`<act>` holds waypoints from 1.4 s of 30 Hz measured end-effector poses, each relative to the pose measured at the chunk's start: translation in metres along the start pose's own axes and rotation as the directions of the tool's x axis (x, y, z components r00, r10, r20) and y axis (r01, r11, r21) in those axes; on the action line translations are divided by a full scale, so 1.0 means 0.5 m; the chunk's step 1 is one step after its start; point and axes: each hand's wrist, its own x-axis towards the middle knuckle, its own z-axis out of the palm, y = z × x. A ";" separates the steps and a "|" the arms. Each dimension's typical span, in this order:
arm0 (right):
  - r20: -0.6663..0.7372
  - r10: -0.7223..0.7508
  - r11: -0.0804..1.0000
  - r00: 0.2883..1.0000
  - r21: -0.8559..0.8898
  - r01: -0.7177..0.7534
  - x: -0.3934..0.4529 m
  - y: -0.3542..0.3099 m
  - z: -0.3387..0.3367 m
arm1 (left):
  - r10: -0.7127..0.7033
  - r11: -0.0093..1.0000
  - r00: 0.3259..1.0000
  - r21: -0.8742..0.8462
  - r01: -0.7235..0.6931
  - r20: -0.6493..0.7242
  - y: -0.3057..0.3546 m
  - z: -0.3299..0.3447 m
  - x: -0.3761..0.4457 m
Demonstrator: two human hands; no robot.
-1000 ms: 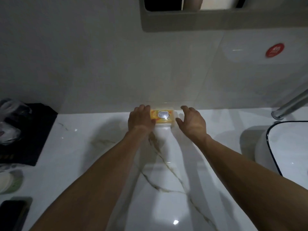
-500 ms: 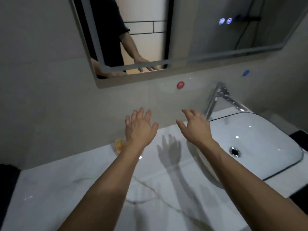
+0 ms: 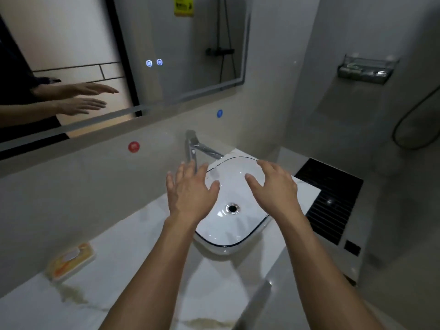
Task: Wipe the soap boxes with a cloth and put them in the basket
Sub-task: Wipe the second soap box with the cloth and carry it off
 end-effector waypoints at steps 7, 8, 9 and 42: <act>-0.070 0.100 0.995 0.992 0.024 -0.099 0.050 0.260 -0.152 | 0.093 0.993 0.995 -0.074 -0.090 0.042 0.309 0.110 0.027; -0.072 0.112 0.994 0.991 0.012 -0.111 0.062 0.296 -0.171 | 0.110 0.991 0.993 -0.078 -0.106 0.052 0.349 0.125 0.036; -0.078 0.124 0.992 0.989 -0.002 -0.124 0.074 0.332 -0.188 | 0.124 0.989 0.990 -0.088 -0.119 0.061 0.388 0.140 0.047; -0.161 0.538 0.822 0.828 -0.118 -0.557 0.778 1.051 -0.360 | 0.508 0.857 0.817 -0.257 -0.447 0.273 1.200 0.679 0.751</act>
